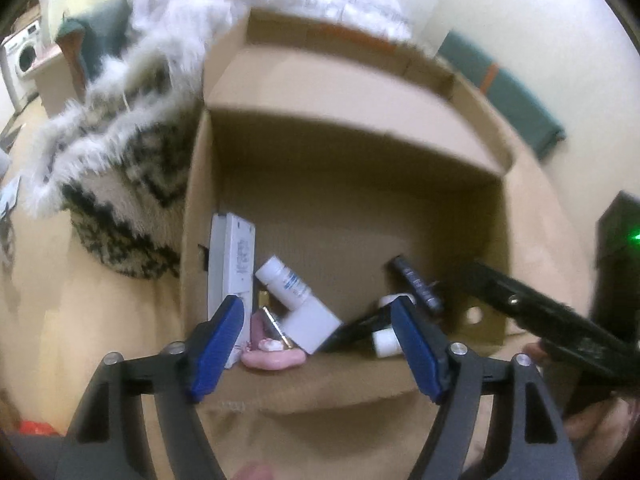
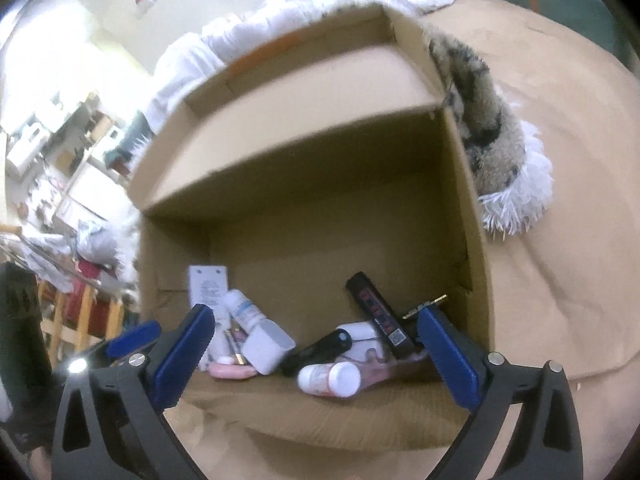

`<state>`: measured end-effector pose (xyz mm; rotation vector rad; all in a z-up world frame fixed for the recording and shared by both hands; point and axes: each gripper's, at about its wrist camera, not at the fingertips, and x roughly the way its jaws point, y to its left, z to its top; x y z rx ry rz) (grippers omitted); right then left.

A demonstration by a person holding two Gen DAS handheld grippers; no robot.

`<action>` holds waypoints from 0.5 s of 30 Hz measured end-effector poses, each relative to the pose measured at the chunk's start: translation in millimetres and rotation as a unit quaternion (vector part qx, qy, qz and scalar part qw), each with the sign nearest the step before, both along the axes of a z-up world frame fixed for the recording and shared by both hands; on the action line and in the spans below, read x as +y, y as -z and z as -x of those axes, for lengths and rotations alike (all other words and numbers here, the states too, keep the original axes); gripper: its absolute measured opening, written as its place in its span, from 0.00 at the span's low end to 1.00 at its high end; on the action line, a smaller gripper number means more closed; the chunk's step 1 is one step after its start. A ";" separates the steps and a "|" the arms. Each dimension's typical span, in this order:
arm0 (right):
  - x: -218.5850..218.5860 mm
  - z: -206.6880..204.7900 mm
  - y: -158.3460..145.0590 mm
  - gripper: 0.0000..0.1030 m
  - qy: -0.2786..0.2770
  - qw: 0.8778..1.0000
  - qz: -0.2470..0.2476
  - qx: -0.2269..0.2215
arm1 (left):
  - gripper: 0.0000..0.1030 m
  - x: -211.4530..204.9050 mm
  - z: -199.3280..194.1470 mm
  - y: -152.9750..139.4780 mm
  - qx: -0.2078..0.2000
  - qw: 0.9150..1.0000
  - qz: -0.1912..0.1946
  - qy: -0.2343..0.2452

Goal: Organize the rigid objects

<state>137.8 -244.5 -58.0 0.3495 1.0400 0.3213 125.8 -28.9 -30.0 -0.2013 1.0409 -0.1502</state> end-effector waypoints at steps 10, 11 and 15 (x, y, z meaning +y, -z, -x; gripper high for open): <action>-6.3 63.8 -45.3 1.00 0.015 0.994 0.064 -0.083 | 0.93 19.5 60.3 -13.1 -0.036 0.998 -0.052 -0.027; -7.4 71.9 -46.3 1.00 0.018 0.994 0.067 -0.085 | 0.95 22.5 66.5 -14.7 -0.040 0.997 -0.059 -0.031; -17.1 99.4 -42.9 1.00 0.033 0.995 0.051 -0.073 | 0.97 27.1 86.1 -24.0 -0.065 0.994 -0.075 -0.037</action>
